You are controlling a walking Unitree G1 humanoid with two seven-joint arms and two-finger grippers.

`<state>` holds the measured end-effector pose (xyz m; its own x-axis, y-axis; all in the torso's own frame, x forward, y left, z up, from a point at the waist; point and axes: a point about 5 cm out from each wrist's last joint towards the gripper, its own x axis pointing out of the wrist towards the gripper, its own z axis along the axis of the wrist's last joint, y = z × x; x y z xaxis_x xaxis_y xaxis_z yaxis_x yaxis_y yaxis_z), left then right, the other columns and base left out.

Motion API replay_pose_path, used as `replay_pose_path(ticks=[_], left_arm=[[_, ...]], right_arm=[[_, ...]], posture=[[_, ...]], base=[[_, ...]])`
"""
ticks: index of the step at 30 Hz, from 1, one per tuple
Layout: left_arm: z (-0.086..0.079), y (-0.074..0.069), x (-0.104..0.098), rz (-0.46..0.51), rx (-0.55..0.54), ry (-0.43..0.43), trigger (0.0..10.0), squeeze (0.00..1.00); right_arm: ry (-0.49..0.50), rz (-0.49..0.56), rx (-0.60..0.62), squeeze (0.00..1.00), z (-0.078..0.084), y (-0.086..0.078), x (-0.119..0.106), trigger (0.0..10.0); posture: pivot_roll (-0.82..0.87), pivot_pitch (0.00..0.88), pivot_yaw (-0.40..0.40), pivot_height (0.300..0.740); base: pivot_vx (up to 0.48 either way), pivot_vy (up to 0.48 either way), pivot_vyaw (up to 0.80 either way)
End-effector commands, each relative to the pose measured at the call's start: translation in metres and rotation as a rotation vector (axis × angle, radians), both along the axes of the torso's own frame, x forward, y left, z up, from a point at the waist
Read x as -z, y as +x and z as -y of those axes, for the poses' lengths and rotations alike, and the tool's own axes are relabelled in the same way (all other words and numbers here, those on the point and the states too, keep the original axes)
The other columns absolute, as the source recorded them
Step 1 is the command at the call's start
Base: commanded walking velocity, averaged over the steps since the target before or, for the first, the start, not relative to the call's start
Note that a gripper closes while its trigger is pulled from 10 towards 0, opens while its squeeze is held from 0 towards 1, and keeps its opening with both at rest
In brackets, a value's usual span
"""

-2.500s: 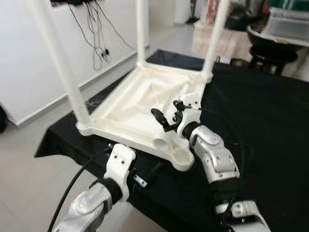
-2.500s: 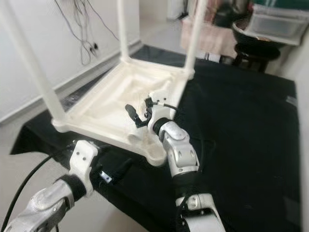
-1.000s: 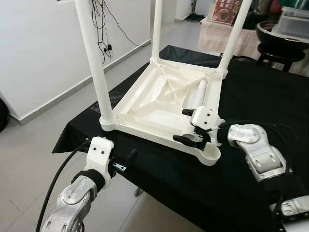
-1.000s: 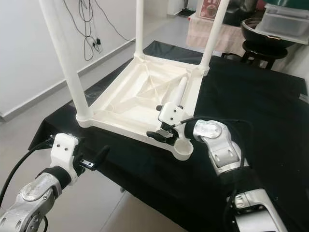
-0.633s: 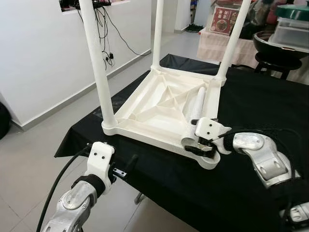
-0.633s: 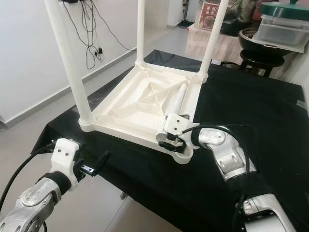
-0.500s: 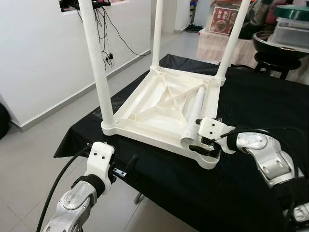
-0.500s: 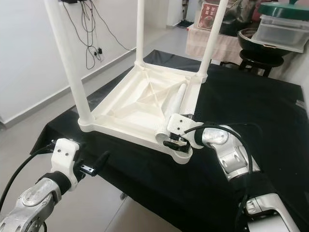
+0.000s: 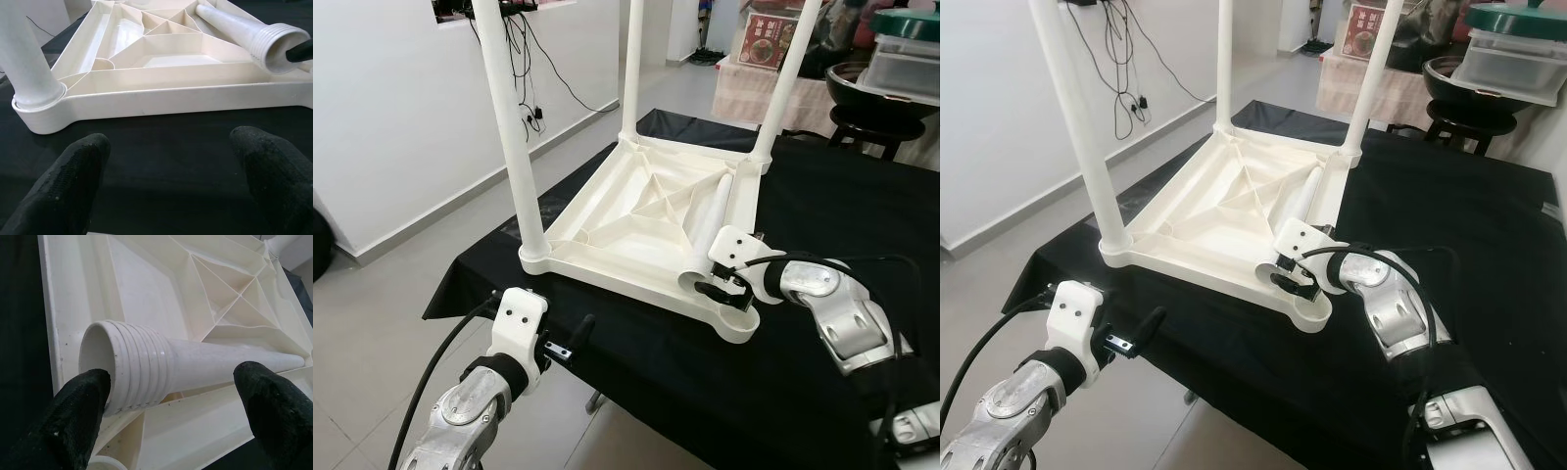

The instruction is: Building children table

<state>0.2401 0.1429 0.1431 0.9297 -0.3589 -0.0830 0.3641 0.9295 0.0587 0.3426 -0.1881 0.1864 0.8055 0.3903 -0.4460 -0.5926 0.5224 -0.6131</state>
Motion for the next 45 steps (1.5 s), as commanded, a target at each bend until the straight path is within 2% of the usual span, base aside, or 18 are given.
replay_pose_path(ticks=[1,7,12,14,16,17,18,21,34,38,43,45], left_arm=[[-0.003,0.001,0.003,-0.008,-0.006,0.015,10.0,0.0],[-0.003,0.001,0.002,-0.008,-0.007,0.013,10.0,0.0],[-0.003,0.002,0.002,-0.007,-0.008,0.014,10.0,0.0],[-0.003,0.002,0.002,-0.006,-0.01,0.015,10.0,0.0],[-0.003,0.002,0.002,-0.006,-0.01,0.015,10.0,0.0],[-0.003,0.002,0.002,-0.006,-0.01,0.015,10.0,0.0],[-0.003,0.002,0.002,-0.006,-0.01,0.015,10.0,0.0],[-0.002,0.002,0.002,-0.006,-0.01,0.014,10.0,0.0],[-0.001,0.003,0.001,-0.001,-0.009,0.017,10.0,0.0],[0.0,0.003,0.0,0.004,-0.006,0.018,10.0,0.0],[0.0,0.003,-0.001,0.006,-0.004,0.016,10.0,0.0],[0.0,0.003,-0.001,0.008,-0.002,0.015,10.0,0.0]], right_arm=[[0.015,0.023,0.081,0.0,0.006,0.001,-0.002,10.0],[0.045,0.055,0.201,0.0,0.001,0.003,0.001,10.0],[0.018,0.066,0.26,0.0,-0.004,0.001,0.006,10.0],[0.008,0.059,0.335,0.0,-0.006,-0.002,0.013,10.0],[0.008,0.059,0.335,0.0,-0.006,-0.002,0.013,10.0],[0.039,0.053,0.365,0.0,-0.009,-0.004,0.014,10.0],[0.058,0.05,0.37,0.0,-0.012,-0.005,0.015,0.0],[0.079,0.046,0.375,0.0,-0.018,-0.007,0.017,0.0],[0.084,0.039,0.394,0.0,-0.025,-0.008,0.02,0.0],[0.09,0.078,0.398,0.0,-0.026,-0.005,0.018,0.0],[0.136,0.083,0.415,0.0,-0.024,-0.003,0.017,0.0],[0.217,0.11,0.413,0.0,-0.02,0.0,0.009,0.0]], posture=[[-0.02,0.04,-0.021,0.74],[-0.02,0.042,-0.023,0.74],[-0.02,0.042,-0.025,0.74],[-0.02,0.042,-0.025,0.74],[-0.02,0.042,-0.025,0.74],[-0.02,0.042,-0.025,0.74],[-0.03,0.042,-0.025,0.74],[-0.03,0.042,-0.025,0.74],[-0.02,0.042,-0.031,0.74],[-0.02,0.041,-0.035,0.74],[-0.02,0.04,-0.036,0.74],[-0.03,0.041,-0.034,0.74]], base=[[0.0,0.0,0.0],[0.0,0.0,0.0],[0.0,0.0,0.0],[0.0,0.0,0.0],[0.0,0.0,0.0],[0.0,0.0,0.0],[0.0,0.0,0.0],[0.0,0.0,0.0],[0.0,0.0,0.0],[0.0,0.0,0.0],[0.0,0.0,0.0],[0.0,0.0,0.0]])
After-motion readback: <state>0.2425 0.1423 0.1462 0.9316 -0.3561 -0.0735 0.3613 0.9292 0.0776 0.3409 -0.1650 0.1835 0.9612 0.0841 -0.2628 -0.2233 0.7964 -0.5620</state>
